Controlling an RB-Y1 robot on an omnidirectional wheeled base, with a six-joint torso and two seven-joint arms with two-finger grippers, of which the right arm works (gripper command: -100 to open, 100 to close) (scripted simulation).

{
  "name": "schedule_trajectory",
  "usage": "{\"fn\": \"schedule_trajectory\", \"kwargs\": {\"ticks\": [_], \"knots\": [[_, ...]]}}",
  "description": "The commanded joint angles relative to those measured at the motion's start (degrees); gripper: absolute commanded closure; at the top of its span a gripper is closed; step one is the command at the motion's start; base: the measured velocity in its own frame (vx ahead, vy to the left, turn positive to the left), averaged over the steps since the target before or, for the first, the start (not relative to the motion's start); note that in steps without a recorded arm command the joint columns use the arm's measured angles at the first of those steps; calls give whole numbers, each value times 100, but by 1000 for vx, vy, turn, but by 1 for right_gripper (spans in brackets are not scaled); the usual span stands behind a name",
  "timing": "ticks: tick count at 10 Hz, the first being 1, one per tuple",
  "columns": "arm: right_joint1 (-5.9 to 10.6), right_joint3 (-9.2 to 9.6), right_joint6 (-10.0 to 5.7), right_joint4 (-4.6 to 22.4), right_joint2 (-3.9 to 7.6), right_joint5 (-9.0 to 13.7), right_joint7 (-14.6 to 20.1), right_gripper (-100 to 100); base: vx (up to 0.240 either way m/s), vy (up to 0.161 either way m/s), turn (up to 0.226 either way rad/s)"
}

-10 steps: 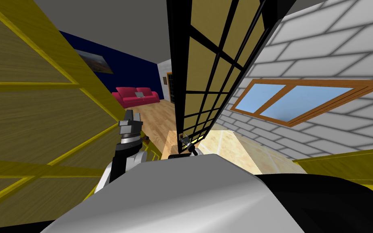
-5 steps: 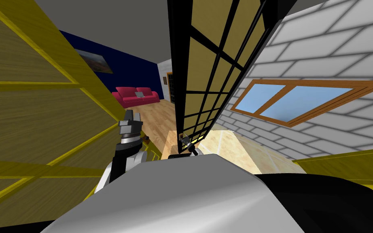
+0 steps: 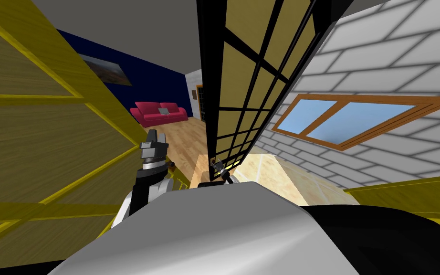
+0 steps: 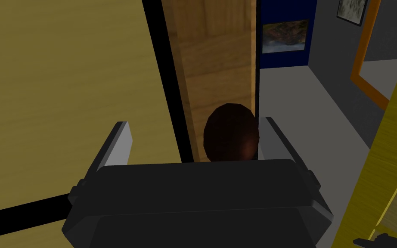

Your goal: Push the door open

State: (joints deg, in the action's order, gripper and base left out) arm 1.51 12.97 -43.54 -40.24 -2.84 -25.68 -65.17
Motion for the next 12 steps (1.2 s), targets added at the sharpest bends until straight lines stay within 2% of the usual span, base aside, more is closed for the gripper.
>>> {"fn": "schedule_trajectory", "kwargs": {"ticks": [1,9,12], "knots": [[-33,-58,60,-8,92,46,170,100,56,9,11],[-180,-110,-125,34,224,142,739,100,56,-1,11],[-180,-110,-125,34,224,142,739,100,28,6,3]]}}
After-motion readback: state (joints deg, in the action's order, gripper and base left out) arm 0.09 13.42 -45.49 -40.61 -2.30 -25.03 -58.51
